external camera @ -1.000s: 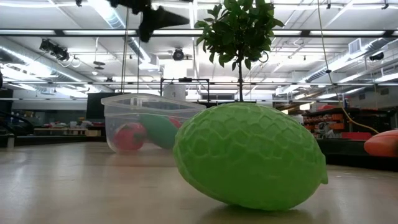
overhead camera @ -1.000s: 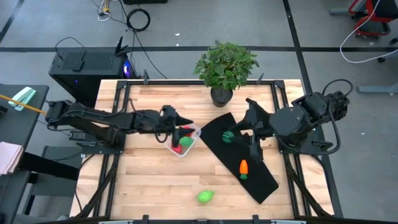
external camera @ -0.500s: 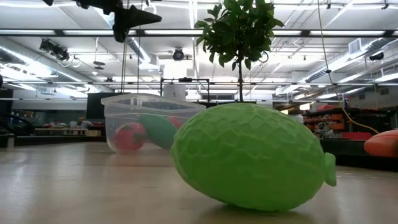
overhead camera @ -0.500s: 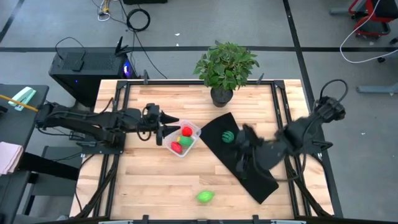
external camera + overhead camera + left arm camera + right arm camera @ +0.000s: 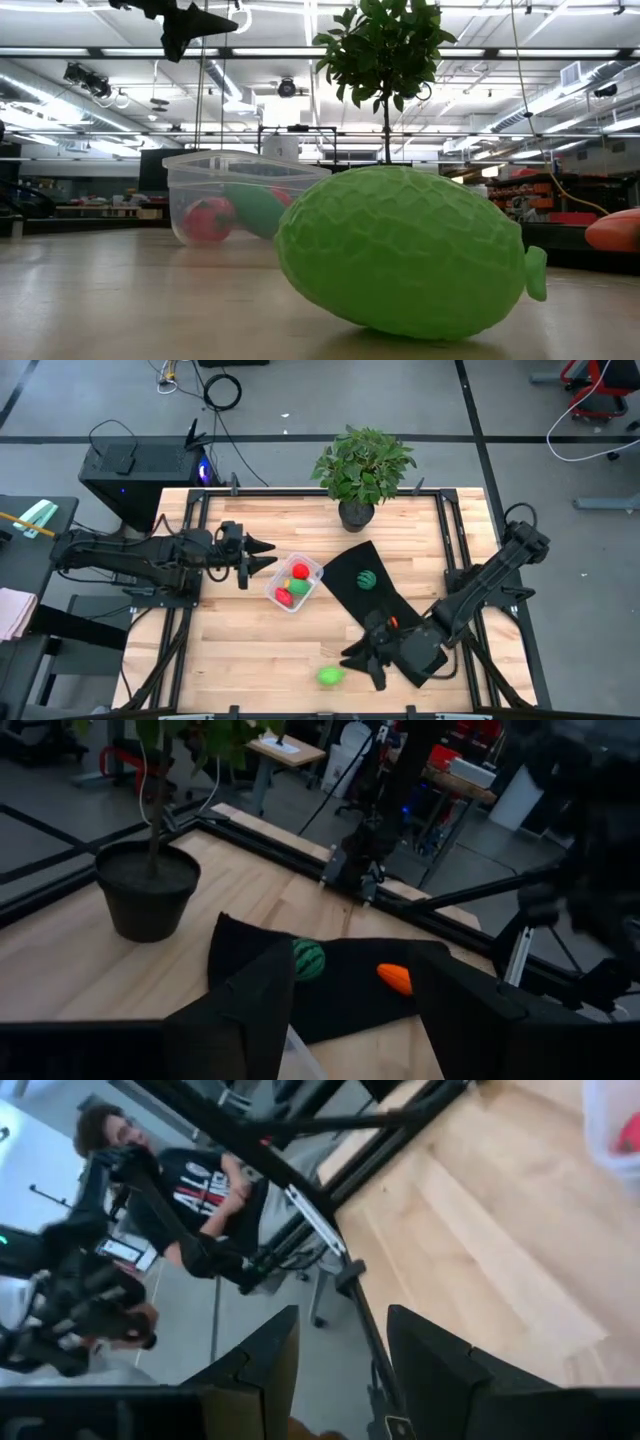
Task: Pick and placing Produce into tupperware
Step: Put the green lemon into the transparent bin
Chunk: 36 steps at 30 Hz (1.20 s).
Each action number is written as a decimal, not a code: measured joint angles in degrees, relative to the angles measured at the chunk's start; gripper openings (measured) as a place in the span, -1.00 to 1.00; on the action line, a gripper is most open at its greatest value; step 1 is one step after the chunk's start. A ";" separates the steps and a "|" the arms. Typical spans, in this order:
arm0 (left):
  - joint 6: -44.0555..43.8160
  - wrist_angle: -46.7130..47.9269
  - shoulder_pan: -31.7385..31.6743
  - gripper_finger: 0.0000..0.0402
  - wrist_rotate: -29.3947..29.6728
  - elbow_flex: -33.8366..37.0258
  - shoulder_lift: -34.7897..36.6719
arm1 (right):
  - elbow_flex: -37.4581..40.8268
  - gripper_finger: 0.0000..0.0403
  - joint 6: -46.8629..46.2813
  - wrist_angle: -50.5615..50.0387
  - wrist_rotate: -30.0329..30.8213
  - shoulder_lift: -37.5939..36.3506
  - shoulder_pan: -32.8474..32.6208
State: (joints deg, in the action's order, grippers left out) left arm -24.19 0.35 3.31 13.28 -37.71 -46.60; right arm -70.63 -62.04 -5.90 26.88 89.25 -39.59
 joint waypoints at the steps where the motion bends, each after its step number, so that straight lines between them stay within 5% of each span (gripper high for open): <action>1: 0.02 -0.02 0.00 0.03 -0.05 0.00 0.42 | 0.02 -0.21 -0.21 1.79 -0.40 1.21 0.29; 6: 0.88 1.46 0.00 0.02 -0.03 0.00 2.16 | -1.11 -0.21 4.27 9.65 -4.51 7.50 2.67; 16: 1.03 3.81 0.00 0.01 -0.04 -0.02 3.73 | -3.87 -0.21 22.25 -0.56 -10.78 13.72 6.58; 22: 1.37 4.73 0.00 -0.02 -0.06 -0.02 3.71 | -3.87 -0.17 26.28 -7.02 -23.08 15.18 9.81; 27: 1.51 4.73 0.00 -0.02 -0.06 -0.02 3.71 | -3.92 0.00 31.98 -7.20 -29.60 15.72 10.27; 36: 2.36 4.57 0.00 0.01 -0.04 -0.02 3.69 | -3.96 0.41 36.61 -9.06 -30.63 19.38 10.60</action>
State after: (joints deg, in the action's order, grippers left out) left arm -21.83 4.92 3.31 13.23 -37.74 -42.92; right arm -74.59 -25.43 -14.95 -3.76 108.63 -29.00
